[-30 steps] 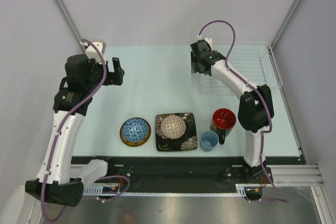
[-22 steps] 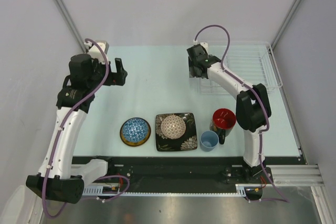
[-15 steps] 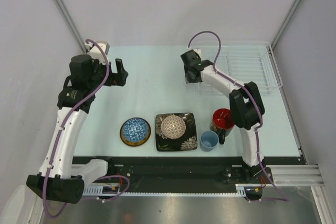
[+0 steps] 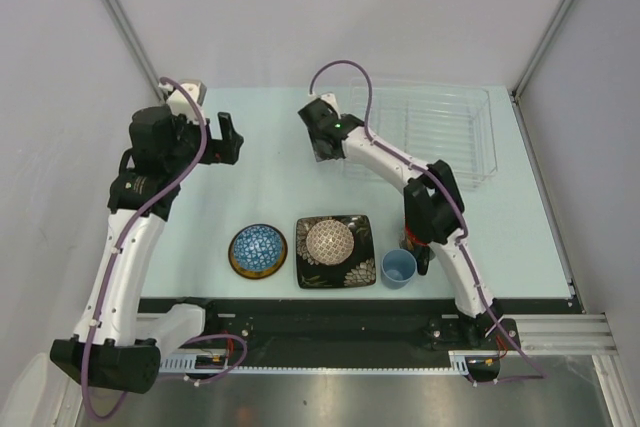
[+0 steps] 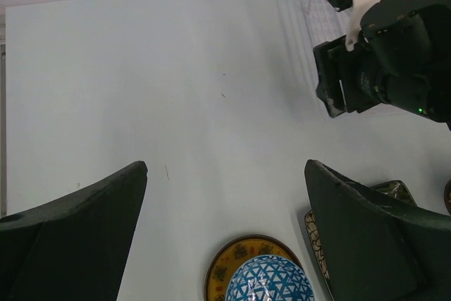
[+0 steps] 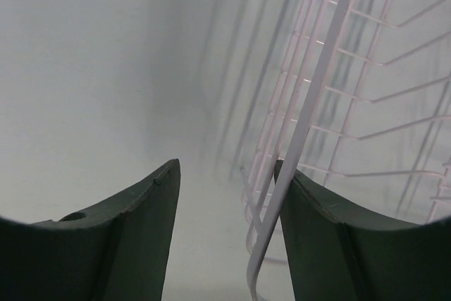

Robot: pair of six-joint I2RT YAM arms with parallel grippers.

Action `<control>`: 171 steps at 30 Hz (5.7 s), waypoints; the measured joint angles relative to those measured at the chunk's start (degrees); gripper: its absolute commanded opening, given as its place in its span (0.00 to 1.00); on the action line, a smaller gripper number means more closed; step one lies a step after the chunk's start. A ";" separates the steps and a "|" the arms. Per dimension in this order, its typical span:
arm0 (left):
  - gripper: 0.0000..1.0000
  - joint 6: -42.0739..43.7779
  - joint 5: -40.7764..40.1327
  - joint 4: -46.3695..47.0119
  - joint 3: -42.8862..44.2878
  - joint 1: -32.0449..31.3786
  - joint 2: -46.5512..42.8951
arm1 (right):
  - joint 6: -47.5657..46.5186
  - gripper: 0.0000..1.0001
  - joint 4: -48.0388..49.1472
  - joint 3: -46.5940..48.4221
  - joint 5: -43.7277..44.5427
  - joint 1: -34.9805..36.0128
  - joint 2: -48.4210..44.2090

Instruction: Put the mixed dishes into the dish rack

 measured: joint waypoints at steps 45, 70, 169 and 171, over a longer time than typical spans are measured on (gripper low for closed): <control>0.93 -3.10 5.92 20.57 0.70 -7.02 30.60 | 5.66 0.97 4.52 -22.97 -4.11 -30.01 -35.36; 0.92 2.78 3.26 26.01 -0.94 -9.86 41.33 | 8.76 0.75 5.33 -28.63 -10.82 -32.79 -21.42; 1.00 10.03 12.50 -0.79 -18.73 23.39 -1.57 | 5.86 0.42 -0.20 -34.42 -9.79 28.30 -19.43; 1.00 10.03 11.91 -0.66 -19.02 23.41 -1.75 | 5.68 0.36 -0.09 -34.45 -9.99 27.80 -19.43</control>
